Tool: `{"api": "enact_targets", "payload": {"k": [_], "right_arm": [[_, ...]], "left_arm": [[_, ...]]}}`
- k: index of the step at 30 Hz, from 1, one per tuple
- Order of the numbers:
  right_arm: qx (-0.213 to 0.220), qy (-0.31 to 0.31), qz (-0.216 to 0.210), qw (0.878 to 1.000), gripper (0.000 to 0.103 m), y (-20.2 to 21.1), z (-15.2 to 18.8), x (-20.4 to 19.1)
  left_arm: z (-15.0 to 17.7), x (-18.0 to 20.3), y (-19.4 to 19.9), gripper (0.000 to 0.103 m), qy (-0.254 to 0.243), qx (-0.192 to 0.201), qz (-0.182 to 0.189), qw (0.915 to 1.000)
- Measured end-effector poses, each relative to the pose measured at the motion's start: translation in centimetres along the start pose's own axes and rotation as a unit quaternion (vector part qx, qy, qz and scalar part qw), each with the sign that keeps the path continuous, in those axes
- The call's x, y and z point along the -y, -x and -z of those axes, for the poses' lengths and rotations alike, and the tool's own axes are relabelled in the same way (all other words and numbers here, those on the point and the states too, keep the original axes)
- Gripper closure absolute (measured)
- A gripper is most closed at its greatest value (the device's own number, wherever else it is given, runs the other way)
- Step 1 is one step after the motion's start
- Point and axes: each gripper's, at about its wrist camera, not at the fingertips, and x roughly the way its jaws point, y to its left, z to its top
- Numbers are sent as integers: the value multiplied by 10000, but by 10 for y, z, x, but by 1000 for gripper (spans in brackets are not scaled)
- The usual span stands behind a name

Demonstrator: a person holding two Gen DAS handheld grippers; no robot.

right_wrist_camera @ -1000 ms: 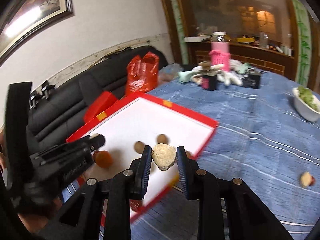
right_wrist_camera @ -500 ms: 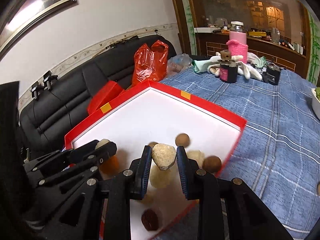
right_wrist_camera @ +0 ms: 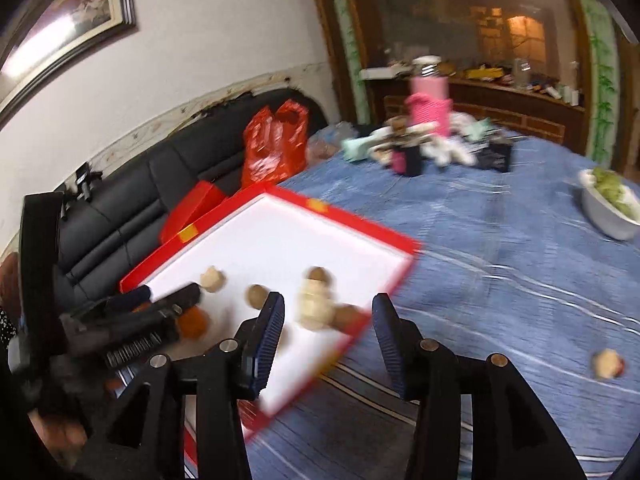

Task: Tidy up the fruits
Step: 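Grasp a small yellow-brown fruit with the left tool while the right tool grasps a red date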

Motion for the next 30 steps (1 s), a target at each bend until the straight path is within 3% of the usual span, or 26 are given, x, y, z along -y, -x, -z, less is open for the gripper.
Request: {"api": "enact_targets", "payload": {"k": [6,9,13,18,30], "right_arm": [[78,-424,874,9952,53,64,30,96],[-134,-838,1517,9848,51,82,47,160],[-520,-874,1818,9781,54,80,58,205],[-800,-765,1810,9772,61,63,63,219],[-1105,-368,1493,9819,79,22,48,211]], "left_arm": [[6,37,18,29,-171,80,397,9990],[12,71,26,29,-567,116,674,9960],[26,117,34,30,-1194,88,979,9880],[38,142,39,30,-1611,88,1046,9813],[38,156,29,30,-1631,-137,1079,9806]]}}
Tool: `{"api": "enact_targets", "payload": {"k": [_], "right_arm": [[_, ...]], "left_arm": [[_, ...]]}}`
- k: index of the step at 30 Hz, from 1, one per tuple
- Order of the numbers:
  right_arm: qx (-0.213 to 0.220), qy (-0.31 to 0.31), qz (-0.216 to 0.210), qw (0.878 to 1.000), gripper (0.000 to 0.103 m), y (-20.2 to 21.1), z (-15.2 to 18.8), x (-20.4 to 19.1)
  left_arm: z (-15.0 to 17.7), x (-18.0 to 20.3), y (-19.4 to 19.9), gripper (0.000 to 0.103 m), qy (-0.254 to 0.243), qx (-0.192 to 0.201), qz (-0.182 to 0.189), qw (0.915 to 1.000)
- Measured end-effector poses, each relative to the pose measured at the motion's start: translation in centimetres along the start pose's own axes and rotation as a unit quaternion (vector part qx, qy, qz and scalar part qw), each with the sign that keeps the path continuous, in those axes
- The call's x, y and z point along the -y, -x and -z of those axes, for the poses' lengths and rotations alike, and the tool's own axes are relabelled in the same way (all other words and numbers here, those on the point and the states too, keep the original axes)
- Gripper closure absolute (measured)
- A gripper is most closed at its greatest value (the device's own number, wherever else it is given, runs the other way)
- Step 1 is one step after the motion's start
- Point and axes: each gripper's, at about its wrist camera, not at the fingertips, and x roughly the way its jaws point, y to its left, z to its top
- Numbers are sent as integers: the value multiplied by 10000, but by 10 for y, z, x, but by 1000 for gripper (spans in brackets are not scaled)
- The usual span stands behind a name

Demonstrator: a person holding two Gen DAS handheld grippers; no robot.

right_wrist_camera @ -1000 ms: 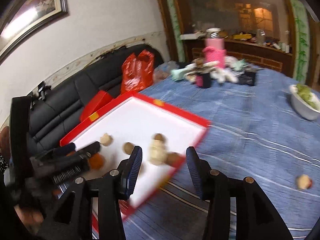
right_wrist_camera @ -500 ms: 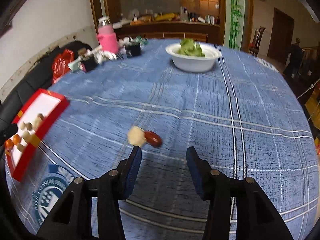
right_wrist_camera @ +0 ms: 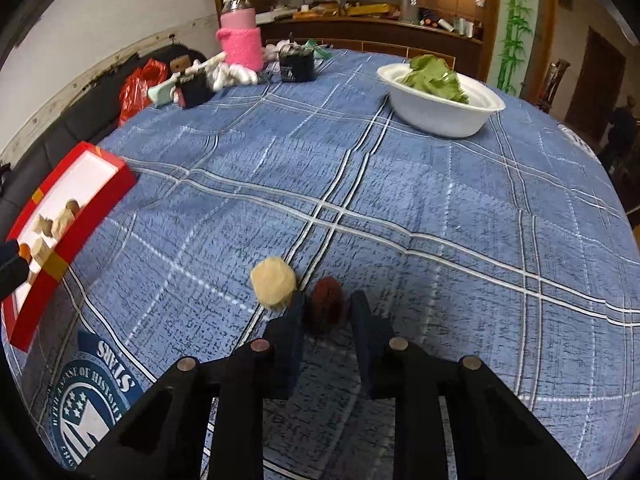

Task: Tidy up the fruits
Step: 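Grasp a small yellow-brown fruit with the left tool while the right tool grasps a red date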

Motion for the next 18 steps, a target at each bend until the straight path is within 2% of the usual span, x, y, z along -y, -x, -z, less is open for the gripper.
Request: {"api": "enact_targets", "payload": {"k": [2,7,14,18], "right_arm": [[15,-108,-70,9999,85,1,0,3],[248,-473,-139,9985,85,19,11,15],[859,-1174,-303,9889,85,55,23,45],[1090,-1432,-327,9831,85,63,24,62]], "left_arm": [[-1,6,-1,30,-58,3,36,10000],[-6,35,-10,30,-288,-60,254,9992],[-17,104,-38,30,-638,-182,684,9954],[-20,144,-62,30,-857,-393,739,9928]]}}
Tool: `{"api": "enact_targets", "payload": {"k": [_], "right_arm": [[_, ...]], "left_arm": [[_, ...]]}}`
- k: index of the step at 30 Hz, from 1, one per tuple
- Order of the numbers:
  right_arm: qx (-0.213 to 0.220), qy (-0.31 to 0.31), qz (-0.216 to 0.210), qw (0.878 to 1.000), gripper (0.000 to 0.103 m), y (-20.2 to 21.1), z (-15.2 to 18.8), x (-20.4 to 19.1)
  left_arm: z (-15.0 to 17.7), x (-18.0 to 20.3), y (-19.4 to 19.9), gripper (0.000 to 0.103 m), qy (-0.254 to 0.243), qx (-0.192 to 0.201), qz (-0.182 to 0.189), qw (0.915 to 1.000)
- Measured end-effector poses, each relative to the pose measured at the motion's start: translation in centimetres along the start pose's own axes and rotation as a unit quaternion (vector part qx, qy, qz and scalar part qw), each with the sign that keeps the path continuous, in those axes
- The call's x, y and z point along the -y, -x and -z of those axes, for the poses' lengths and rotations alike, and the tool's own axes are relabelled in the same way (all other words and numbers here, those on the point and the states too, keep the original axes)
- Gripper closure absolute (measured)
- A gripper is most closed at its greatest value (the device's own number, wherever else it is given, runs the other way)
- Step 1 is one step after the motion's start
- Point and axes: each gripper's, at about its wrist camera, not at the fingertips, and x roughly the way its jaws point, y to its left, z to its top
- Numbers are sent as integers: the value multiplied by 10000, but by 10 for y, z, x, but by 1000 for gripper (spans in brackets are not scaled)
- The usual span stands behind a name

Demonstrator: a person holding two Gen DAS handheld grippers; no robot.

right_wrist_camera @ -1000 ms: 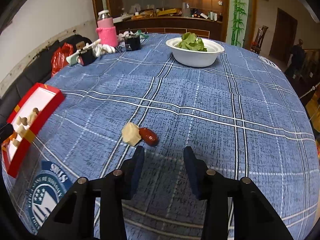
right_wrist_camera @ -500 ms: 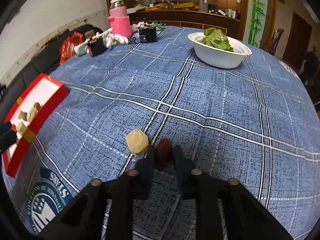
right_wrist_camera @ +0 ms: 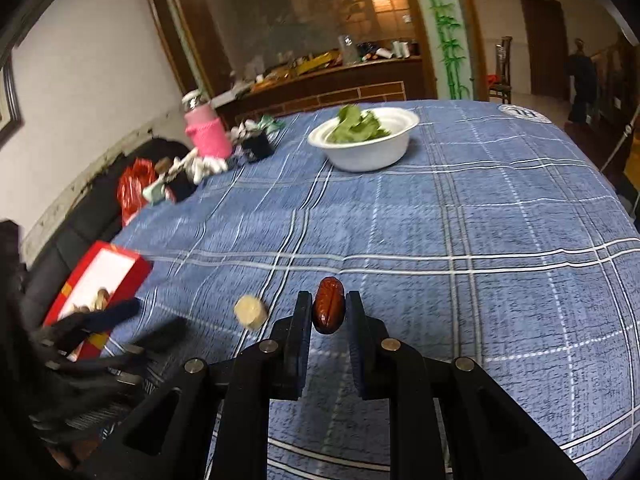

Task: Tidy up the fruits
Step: 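Grasp a small yellow-brown fruit with the left tool while the right tool grasps a red date, then carry the yellow-brown fruit and red date over the red box with both tools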

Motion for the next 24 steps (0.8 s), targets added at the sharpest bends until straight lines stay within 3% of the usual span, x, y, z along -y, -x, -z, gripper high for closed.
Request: {"api": "enact_targets", "payload": {"k": [5,7,8,10,16,24], "right_arm": [[162,-225,-115,9995,85,8,-5,13],[185,-283,-187,9993,85,9,-6,15],[196,-282,-204,9992,85,10,-6,15],[225,-288,-252,9990,86,12,-7,15],[243,-304,-271,9989,86,14,-6,15],[196,-122,-66,9997,85,8,-3,8]], "left_arm": [[-10,21,-25,31,-94,-82,-39,9999],[-9,24,-32,54,-128,-166,-126,9997],[-9,25,-38,72,-150,-257,-178,9994],[-8,25,-39,80,-123,-244,-192,9994],[0,20,-25,80,-158,-228,-142,9995],[21,-17,10,80,95,-75,-322,9994]]}}
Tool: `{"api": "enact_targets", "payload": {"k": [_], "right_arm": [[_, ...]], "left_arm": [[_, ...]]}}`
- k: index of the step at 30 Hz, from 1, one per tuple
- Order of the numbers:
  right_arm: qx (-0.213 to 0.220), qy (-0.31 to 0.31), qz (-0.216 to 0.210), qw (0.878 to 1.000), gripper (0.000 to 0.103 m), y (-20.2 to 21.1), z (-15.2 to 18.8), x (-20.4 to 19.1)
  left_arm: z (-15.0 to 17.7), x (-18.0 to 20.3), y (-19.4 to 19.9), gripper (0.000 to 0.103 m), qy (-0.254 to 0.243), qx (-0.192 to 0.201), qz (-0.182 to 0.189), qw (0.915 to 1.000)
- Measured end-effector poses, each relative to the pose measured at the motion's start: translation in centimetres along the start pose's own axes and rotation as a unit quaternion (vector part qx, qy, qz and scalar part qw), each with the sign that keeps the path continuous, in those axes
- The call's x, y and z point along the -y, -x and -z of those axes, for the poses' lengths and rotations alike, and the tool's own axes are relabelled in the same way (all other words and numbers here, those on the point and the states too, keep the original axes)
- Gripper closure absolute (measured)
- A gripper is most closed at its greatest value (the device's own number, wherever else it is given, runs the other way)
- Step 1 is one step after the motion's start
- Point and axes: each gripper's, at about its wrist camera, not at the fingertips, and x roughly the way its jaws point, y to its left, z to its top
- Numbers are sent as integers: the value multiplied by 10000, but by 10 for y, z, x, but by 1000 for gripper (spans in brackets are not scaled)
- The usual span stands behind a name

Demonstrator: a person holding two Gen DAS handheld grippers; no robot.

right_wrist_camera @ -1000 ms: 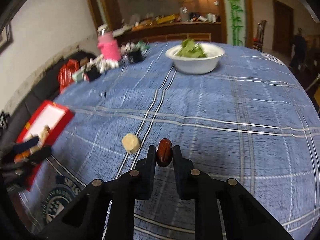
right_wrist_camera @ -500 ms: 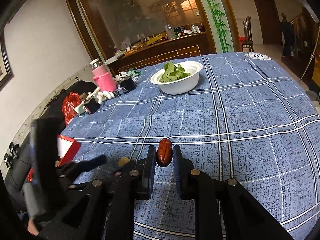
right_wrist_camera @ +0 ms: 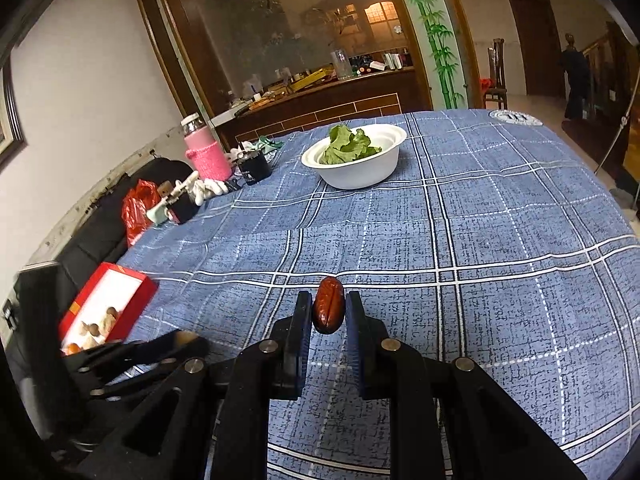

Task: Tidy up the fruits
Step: 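Carry the yellow-brown fruit and red date over the red box with both tools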

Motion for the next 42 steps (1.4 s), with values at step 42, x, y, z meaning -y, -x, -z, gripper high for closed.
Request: {"api": "enact_targets", "payload": {"k": [42], "right_arm": [[-153,1043,-151,9943,86,13,51,-151]], "left_arm": [[32,-136,79,79,1220,829,-635,9870]]}}
